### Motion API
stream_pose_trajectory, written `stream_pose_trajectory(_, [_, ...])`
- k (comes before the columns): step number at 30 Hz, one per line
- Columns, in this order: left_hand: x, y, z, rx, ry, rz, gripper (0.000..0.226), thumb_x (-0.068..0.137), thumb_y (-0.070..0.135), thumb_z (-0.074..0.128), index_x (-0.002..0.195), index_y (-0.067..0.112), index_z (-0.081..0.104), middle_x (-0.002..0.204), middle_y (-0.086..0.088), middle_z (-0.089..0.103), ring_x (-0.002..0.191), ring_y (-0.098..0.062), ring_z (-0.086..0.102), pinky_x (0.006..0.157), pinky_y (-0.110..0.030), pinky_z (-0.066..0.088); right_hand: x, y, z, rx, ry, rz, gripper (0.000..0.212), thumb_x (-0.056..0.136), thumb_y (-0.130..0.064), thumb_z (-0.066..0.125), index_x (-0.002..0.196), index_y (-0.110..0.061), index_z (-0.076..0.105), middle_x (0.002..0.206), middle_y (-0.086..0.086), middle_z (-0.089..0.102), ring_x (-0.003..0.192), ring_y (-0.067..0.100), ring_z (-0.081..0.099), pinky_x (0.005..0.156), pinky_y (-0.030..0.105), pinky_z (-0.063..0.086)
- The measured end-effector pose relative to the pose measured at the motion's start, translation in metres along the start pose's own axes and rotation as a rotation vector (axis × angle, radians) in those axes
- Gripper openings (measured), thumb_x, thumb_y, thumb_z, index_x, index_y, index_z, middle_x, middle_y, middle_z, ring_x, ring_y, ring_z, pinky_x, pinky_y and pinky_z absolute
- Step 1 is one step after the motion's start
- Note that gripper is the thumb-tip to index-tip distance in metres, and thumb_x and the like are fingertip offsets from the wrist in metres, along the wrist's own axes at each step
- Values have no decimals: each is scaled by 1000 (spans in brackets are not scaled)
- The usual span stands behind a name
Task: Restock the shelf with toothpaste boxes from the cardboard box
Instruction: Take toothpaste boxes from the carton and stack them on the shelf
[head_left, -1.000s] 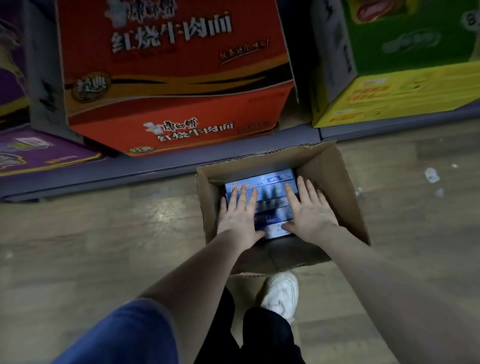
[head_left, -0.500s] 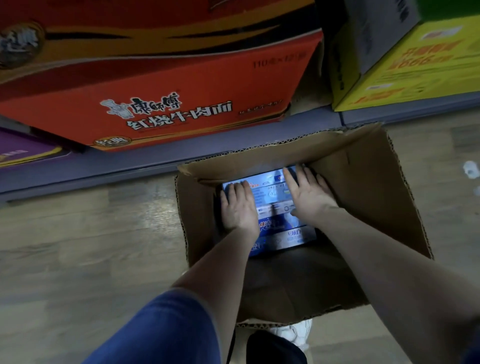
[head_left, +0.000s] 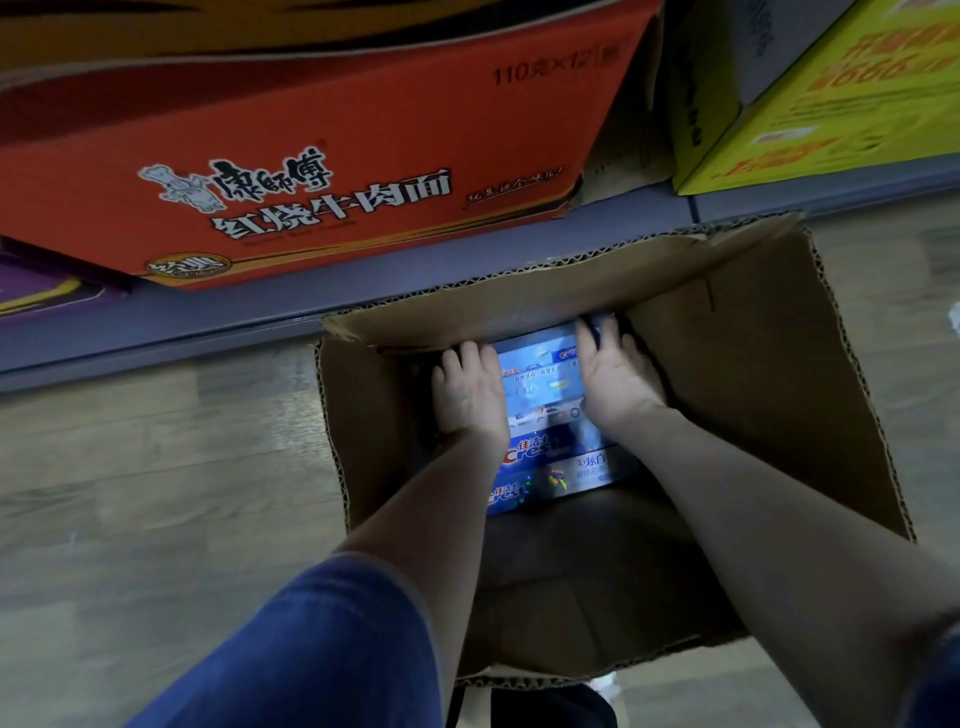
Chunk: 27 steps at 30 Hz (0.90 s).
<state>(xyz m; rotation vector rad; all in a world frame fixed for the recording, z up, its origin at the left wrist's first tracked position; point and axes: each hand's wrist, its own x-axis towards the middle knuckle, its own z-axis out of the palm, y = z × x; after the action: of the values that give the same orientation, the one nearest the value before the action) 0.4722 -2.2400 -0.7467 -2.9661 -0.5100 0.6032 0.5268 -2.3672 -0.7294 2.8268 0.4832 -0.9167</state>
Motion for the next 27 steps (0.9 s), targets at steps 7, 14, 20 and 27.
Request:
stream_pose_trajectory(7, [4, -6, 11, -109, -97, 10, 58, 69, 27, 78, 118, 21, 49, 110, -2, 57, 101, -21, 55, 87, -30, 43, 5, -2, -1, -64, 45, -9, 60, 75, -21, 72, 121, -16, 35, 127, 6, 39, 113, 31, 39, 94, 42, 35])
stream_pose_trajectory(14, [3, -8, 12, -138, -208, 62, 58, 81, 20, 67, 129, 17, 35, 128, -9, 40, 122, -27, 37, 104, -33, 28, 12, -5, 0, -15, -125, -26, 82, 84, -18, 64, 147, -23, 11, 145, 15, 13, 114, 34, 48, 89, 35, 45])
stream_pose_trajectory(20, [6, -8, 11, -187, -234, -6, 66, 76, 24, 73, 129, 20, 33, 129, -3, 41, 122, -21, 37, 100, -30, 31, 12, -4, 3, 174, -144, 10, 84, 79, -13, 69, 145, -25, 18, 151, 15, 8, 101, 39, 59, 83, 34, 47])
stream_pose_trajectory(27, [5, -7, 7, -134, -217, 44, 45, 90, 19, 53, 131, 18, 35, 132, -9, 38, 124, -26, 34, 102, -32, 28, -3, 6, 7, 227, -69, -56, 74, 83, -6, 62, 144, -28, 25, 153, 9, 10, 109, 38, 54, 92, 36, 43])
